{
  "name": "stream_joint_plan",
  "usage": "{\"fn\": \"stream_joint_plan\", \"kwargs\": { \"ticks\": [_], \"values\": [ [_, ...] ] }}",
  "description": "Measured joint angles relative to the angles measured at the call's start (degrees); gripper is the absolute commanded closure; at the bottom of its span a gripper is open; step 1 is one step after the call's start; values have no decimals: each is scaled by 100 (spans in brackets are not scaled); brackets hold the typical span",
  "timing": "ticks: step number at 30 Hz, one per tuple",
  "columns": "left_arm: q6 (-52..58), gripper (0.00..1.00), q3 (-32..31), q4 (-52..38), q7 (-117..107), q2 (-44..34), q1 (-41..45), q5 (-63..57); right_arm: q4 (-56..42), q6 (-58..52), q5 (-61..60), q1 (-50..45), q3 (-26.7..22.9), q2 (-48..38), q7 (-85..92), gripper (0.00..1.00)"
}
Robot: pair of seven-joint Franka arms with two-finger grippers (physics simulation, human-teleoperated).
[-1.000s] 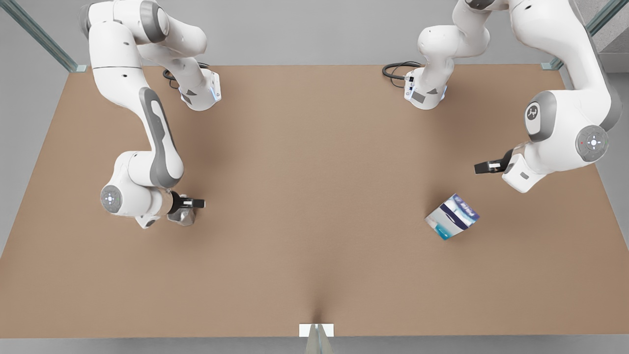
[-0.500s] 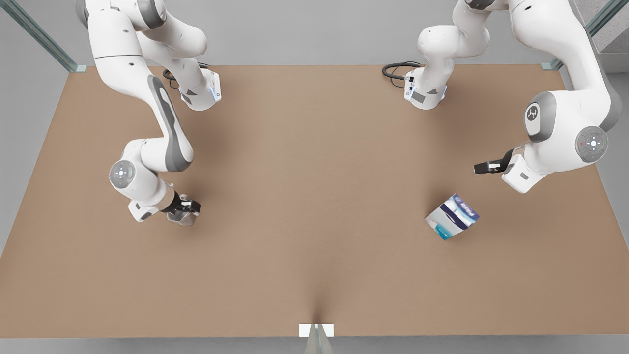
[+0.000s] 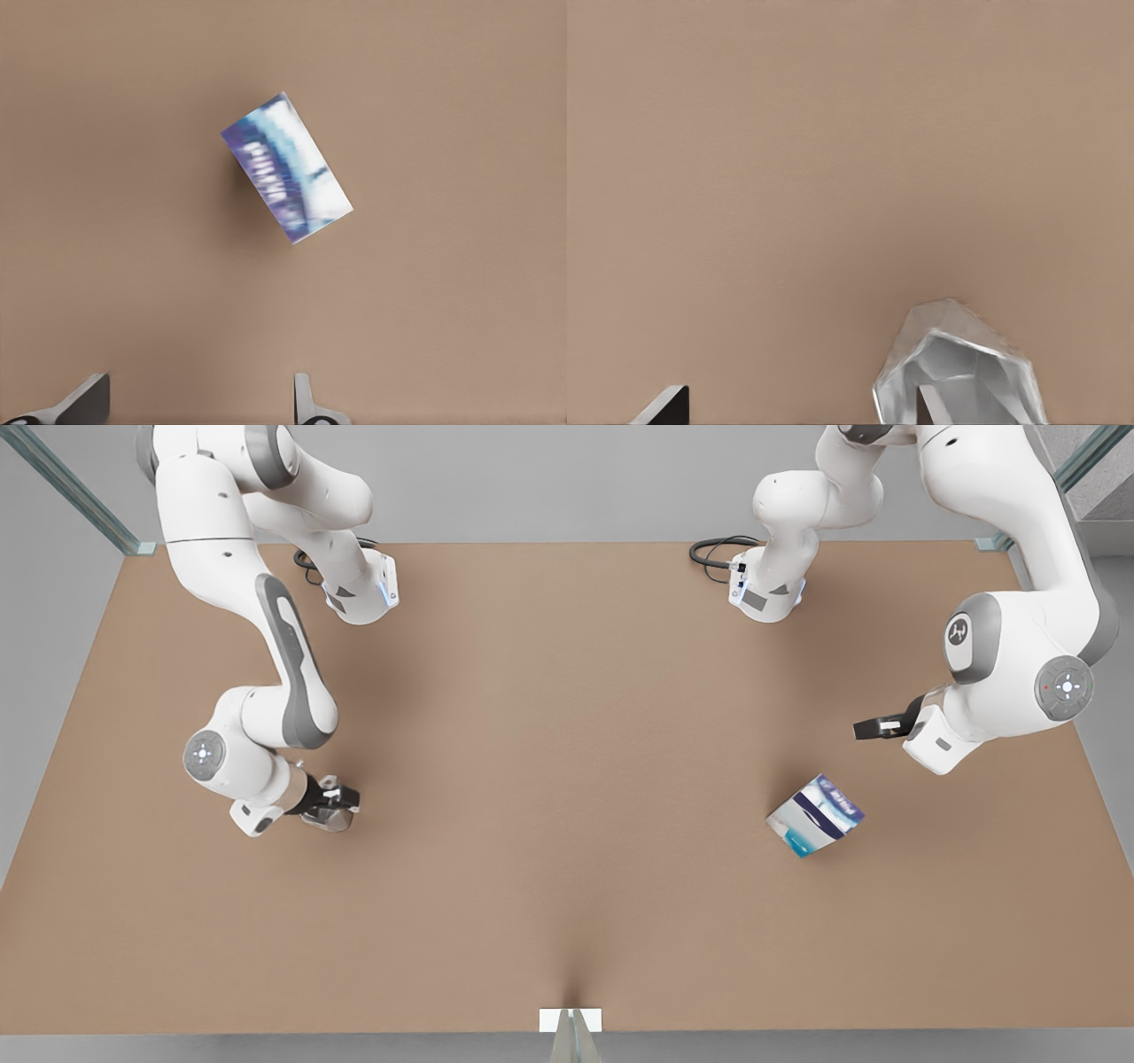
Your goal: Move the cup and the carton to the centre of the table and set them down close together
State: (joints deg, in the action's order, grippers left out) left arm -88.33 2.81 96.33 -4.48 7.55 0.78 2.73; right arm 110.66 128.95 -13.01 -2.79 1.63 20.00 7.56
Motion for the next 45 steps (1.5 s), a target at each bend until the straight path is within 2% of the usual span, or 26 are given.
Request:
{"fn": "stream_joint_plan", "kwargs": {
  "ticks": [5, 7, 12, 17, 20, 22, 40, 45],
  "values": [
    [0, 0, 0, 0, 0, 1, 6, -1, 9, -155, -47, 9, -52, 8, 5, 4],
    [0, 0, 0, 0, 0, 1, 1, -1, 9, -357, -775, 16, -77, 4, 378, 4],
    [0, 0, 0, 0, 0, 39, 0, -1, -47, -405, -817, 12, -307, 125, 504, 4],
    [0, 0, 0, 0, 0, 45, 1, 0, 26, -468, -1125, -3, -333, 142, 490, 4],
    [-9, 0, 0, 0, 0, 53, 1, 0, 5, -410, -1007, -42, -424, 304, 449, 4],
    [-7, 0, 0, 0, 0, 54, 1, 6, -6, -355, -487, -65, -436, 341, 58, 4],
    [-35, 0, 0, 0, -9, 72, 0, 26, 45, -253, -431, -151, -400, 696, -460, 4],
    [-35, 0, 0, -7, -9, 72, 0, 26, -151, -265, -177, -232, -401, 828, -1967, 0]
  ]
}}
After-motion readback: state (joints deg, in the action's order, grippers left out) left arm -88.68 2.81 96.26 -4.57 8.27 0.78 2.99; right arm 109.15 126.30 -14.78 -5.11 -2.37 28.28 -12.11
